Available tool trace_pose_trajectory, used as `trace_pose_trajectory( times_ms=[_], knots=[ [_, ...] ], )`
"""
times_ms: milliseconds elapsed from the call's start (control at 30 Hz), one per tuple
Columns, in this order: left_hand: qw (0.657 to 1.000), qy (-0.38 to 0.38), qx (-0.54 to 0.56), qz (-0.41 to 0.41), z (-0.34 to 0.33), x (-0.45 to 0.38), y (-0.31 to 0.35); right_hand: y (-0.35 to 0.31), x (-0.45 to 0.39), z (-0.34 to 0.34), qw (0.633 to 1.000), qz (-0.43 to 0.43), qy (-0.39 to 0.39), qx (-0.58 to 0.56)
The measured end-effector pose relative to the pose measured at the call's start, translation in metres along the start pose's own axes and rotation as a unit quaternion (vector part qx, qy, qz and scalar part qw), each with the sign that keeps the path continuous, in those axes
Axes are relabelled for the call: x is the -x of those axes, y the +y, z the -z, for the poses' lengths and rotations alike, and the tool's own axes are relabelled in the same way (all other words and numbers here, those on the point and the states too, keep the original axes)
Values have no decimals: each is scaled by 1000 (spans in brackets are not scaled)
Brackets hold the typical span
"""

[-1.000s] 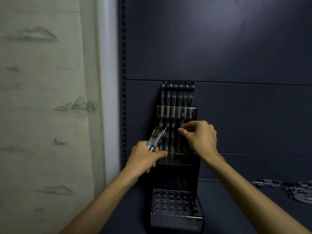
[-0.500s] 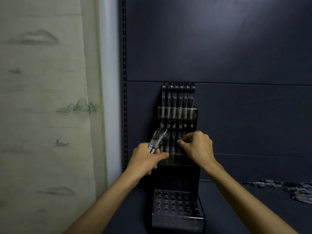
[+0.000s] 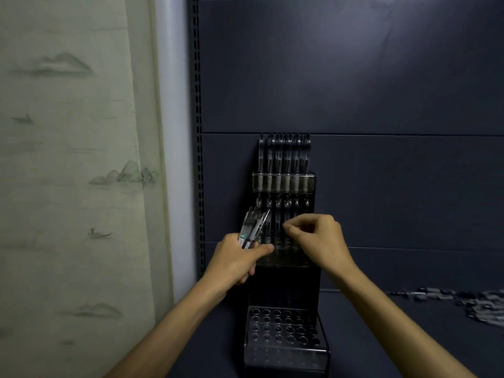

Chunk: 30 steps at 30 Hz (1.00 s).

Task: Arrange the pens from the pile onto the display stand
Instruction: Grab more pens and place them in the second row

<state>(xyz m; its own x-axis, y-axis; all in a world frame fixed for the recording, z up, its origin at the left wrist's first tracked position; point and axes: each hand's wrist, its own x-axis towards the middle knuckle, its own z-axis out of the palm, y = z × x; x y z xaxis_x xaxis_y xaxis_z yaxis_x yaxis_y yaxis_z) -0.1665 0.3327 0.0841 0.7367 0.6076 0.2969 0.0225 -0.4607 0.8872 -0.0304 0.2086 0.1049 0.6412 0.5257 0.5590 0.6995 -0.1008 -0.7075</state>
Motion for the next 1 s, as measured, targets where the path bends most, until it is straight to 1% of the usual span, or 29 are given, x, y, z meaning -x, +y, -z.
trace_pose_trajectory(
  times_ms=[33, 67, 100, 167, 233, 333, 500, 700, 767, 833, 900, 967, 1000],
  knots=[
    [1000, -6, 8, -3, 0, 0, 1, -6, 2, -1, 994, -33, -62, -86],
    [1000, -14, 19, -3, -1, 0, 2, -10, 5, -2, 979, -61, -124, -149],
    [999, -22, 31, -3, -2, 0, 3, -11, 6, -4, 966, -69, -169, -182],
    [998, -38, 49, -1, -5, -1, 5, -10, 8, -8, 949, -62, -213, -222],
    [997, -57, 55, -5, -6, -1, 6, -7, 10, -9, 939, -65, -216, -259],
    [996, -74, 45, 0, -4, 0, 6, -6, 12, -8, 943, -73, -185, -268],
    [997, -52, 53, 10, -4, -1, 3, -3, 7, -9, 949, -89, -113, -280],
    [996, -71, 60, -8, -10, -1, 5, -2, 8, -6, 935, -85, -111, -325],
    [996, -69, 59, -7, -8, -1, 5, -1, 3, -1, 929, -89, -68, -352],
    [997, -57, 51, -8, -5, -2, 5, 3, -8, 7, 928, -85, 1, -364],
    [999, -32, 39, -9, 0, -3, 5, 9, -18, 15, 953, -51, 57, -293],
    [999, -8, 37, -8, 4, -6, 4, 15, -24, 21, 977, -2, 84, -196],
    [999, 1, 37, -8, 6, -7, 3, 15, -24, 23, 983, 19, 92, -160]
  ],
)
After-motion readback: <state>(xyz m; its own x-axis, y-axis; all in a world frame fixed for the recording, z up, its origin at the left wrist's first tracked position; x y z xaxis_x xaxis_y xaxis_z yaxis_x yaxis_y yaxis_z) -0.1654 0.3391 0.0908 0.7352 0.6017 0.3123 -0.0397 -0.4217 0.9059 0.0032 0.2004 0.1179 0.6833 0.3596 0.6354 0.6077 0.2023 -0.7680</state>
